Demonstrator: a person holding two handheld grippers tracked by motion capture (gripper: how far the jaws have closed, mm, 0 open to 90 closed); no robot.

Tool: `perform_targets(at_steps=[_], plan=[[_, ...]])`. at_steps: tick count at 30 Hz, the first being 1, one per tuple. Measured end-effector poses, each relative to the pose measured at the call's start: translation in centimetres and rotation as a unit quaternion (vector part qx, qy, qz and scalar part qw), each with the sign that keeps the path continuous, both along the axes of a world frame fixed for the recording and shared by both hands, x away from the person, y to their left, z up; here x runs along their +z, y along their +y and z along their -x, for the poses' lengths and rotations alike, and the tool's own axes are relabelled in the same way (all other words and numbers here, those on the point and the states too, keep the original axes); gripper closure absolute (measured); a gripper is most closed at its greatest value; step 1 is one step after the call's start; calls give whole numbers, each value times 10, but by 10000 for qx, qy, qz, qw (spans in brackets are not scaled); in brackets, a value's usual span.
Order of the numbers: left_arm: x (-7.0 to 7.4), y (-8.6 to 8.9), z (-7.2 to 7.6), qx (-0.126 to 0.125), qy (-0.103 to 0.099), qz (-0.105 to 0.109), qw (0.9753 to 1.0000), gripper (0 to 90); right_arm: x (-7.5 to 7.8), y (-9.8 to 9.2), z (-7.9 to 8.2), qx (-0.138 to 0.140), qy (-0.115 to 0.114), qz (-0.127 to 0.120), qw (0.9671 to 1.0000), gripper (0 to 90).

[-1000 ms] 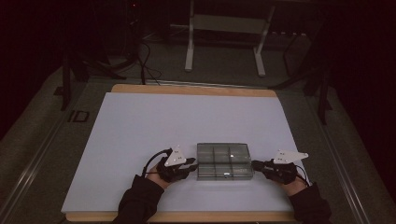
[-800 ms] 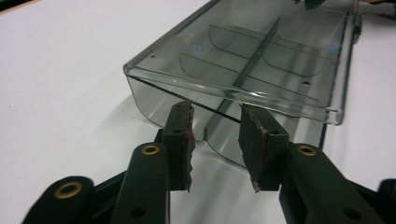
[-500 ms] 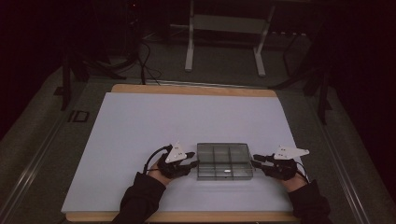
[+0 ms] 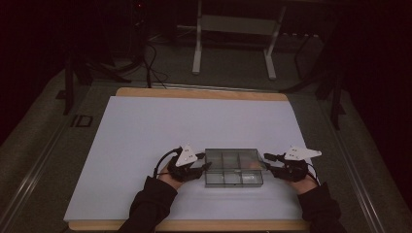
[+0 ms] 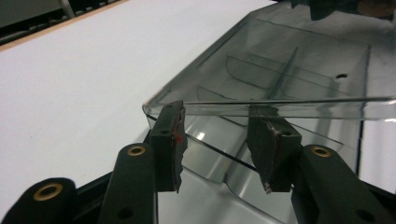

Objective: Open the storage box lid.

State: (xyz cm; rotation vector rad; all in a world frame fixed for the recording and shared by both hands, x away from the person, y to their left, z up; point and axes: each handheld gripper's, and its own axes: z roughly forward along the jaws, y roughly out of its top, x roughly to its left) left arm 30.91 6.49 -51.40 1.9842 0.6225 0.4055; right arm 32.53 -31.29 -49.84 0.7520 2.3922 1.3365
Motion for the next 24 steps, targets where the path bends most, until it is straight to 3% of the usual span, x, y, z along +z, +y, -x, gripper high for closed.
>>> perform_targets(at_steps=[8, 24], plan=[[0, -2, -10, 129, -107, 43, 9998, 554, -1, 7, -9, -16, -87, 56, 9999, 592], [-6, -4, -19, 326, -244, 147, 9991, 647, -5, 16, -24, -37, -176, 33, 9998, 628]])
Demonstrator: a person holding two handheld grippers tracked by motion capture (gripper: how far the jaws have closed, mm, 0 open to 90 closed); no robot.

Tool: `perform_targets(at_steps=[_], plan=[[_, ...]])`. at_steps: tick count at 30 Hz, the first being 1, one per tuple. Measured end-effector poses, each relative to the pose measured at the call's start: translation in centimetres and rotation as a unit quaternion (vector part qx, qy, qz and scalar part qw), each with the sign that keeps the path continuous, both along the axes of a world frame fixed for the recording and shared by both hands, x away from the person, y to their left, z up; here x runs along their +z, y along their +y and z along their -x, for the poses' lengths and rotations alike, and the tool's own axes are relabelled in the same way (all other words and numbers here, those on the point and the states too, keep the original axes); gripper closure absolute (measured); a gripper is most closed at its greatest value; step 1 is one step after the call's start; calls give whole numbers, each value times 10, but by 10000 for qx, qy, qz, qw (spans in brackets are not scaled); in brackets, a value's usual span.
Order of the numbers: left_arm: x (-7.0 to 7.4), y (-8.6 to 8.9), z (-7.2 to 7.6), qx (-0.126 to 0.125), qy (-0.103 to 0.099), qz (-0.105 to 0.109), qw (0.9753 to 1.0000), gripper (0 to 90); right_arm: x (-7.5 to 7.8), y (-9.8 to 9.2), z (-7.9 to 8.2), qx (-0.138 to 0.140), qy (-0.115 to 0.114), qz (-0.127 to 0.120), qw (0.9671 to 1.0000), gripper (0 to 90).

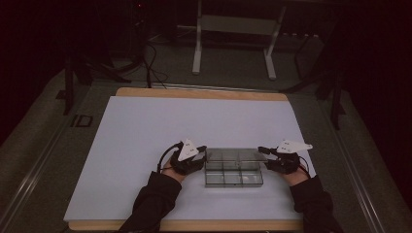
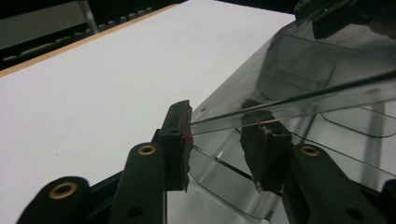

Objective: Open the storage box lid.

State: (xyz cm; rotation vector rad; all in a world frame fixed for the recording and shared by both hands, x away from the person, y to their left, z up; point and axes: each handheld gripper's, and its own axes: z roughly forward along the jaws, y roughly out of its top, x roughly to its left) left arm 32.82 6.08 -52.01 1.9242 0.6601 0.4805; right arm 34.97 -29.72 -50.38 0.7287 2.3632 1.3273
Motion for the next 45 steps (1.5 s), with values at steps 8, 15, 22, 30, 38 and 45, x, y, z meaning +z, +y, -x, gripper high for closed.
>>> perform_targets(at_steps=[8, 15, 22, 30, 38, 45], plan=[[-1, -2, -5, 112, -62, -34, 9999, 690, 2, 1, -3, -65, -85, -59, 9999, 665], [-2, -3, -7, 190, -82, -11, 9998, 712, 1, 2, -7, -194, 0, -52, 9998, 701], [-2, -1, -8, 293, -102, 48, 9995, 762, 2, 1, -9, -295, 22, -146, 9995, 740], [-2, -3, -11, 375, -83, 108, 9992, 781, 4, 2, -11, -416, 73, -215, 9989, 762], [-1, -6, -12, 506, -101, 56, 9987, 795, 6, 6, -13, -588, 48, -248, 9979, 778], [-1, -9, -14, 669, -61, 85, 9977, 796, 6, 10, -14, -769, 7, -272, 9967, 784]])
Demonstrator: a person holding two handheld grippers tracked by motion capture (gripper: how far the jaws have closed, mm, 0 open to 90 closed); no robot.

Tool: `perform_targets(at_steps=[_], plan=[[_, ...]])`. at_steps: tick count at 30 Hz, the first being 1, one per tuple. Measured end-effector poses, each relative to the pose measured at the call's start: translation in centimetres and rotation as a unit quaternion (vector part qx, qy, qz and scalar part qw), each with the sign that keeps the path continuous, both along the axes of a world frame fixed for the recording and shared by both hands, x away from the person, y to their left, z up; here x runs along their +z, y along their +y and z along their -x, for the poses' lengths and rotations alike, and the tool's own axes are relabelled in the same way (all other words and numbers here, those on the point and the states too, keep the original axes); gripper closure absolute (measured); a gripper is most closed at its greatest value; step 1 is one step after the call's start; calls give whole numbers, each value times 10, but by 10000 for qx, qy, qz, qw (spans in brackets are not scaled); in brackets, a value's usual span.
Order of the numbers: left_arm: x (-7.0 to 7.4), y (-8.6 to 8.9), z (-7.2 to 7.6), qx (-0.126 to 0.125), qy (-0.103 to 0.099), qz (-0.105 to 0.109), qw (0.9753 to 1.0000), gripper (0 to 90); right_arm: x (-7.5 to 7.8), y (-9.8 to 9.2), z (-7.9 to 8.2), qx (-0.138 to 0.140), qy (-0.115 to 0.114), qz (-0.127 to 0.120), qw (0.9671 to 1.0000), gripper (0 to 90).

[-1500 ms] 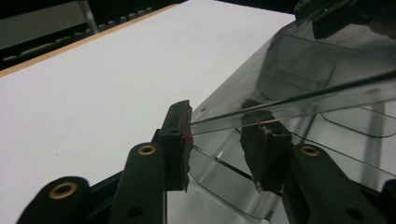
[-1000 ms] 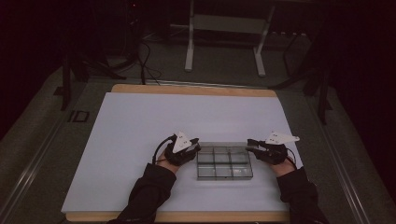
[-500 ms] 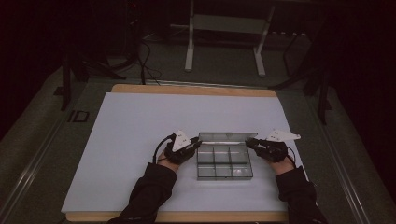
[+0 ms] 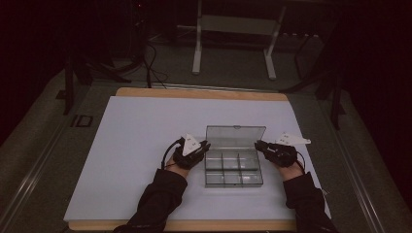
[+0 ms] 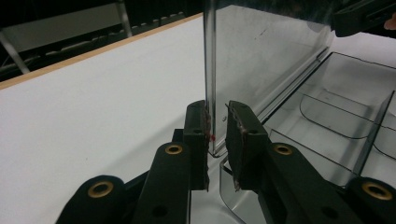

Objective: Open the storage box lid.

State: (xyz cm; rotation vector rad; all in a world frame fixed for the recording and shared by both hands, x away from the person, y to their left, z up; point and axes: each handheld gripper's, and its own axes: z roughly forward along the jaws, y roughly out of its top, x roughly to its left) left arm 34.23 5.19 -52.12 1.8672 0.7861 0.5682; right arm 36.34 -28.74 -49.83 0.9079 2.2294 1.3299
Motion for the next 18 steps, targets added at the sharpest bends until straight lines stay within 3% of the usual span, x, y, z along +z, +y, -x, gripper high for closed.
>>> perform_targets(at_steps=[4, 18], plan=[[-1, -1, -2, 78, 23, 5, 10000, 795, -2, 2, -1, -137, 45, -101, 9998, 779], [-1, -6, -5, 250, 161, 78, 9995, 760, -4, 11, -4, -466, 107, -24, 9989, 733]])
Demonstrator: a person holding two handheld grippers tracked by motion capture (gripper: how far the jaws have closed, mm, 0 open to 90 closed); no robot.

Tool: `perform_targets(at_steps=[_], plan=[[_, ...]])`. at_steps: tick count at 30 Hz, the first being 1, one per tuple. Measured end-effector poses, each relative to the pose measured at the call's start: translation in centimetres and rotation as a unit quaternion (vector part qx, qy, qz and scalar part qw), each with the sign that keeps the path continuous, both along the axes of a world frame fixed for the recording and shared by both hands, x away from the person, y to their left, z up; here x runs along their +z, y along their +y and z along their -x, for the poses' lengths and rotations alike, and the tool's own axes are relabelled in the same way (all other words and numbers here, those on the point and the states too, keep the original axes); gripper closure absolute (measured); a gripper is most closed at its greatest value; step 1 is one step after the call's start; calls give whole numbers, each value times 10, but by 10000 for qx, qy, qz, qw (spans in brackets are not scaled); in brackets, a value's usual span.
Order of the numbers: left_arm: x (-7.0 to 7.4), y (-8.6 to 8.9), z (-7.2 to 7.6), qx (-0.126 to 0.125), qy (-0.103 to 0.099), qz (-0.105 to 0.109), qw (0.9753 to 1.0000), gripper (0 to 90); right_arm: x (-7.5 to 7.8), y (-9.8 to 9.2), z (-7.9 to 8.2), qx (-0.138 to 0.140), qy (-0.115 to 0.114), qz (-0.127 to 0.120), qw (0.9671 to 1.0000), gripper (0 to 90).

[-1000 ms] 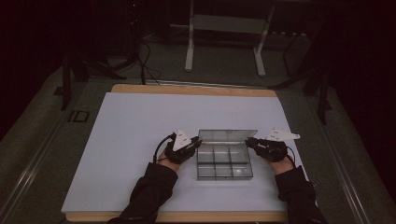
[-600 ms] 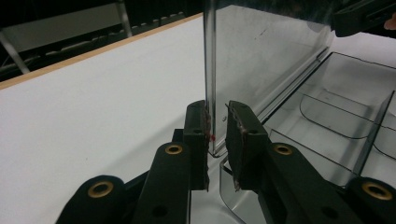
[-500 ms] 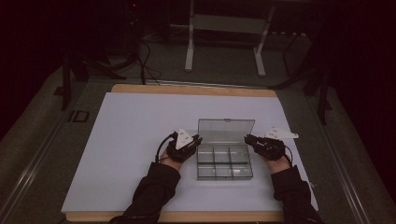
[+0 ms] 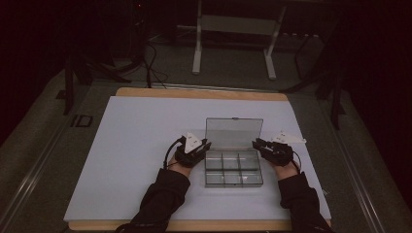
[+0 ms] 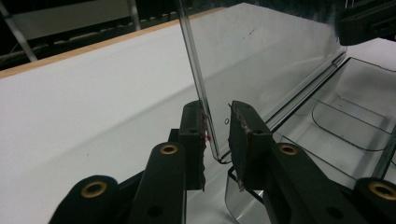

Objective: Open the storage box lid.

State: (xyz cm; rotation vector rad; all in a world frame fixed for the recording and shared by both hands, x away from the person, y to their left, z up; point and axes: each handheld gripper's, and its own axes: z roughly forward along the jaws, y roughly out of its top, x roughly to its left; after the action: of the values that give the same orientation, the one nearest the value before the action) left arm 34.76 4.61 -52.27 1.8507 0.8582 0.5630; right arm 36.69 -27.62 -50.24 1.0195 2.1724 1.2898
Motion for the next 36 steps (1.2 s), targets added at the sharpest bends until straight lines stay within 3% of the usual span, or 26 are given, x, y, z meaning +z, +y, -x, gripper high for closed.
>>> perform_targets(at_steps=[16, 32, 36], plan=[[1, -7, -2, 243, 232, 6, 9994, 698, -3, 7, -1, -295, 150, 18, 9995, 703], [1, -9, -10, 270, 549, 177, 9980, 614, -6, 8, -4, -329, 362, -5, 9988, 651], [1, -11, -10, 297, 528, 172, 9980, 584, -5, 8, -5, -340, 401, -14, 9986, 646]])
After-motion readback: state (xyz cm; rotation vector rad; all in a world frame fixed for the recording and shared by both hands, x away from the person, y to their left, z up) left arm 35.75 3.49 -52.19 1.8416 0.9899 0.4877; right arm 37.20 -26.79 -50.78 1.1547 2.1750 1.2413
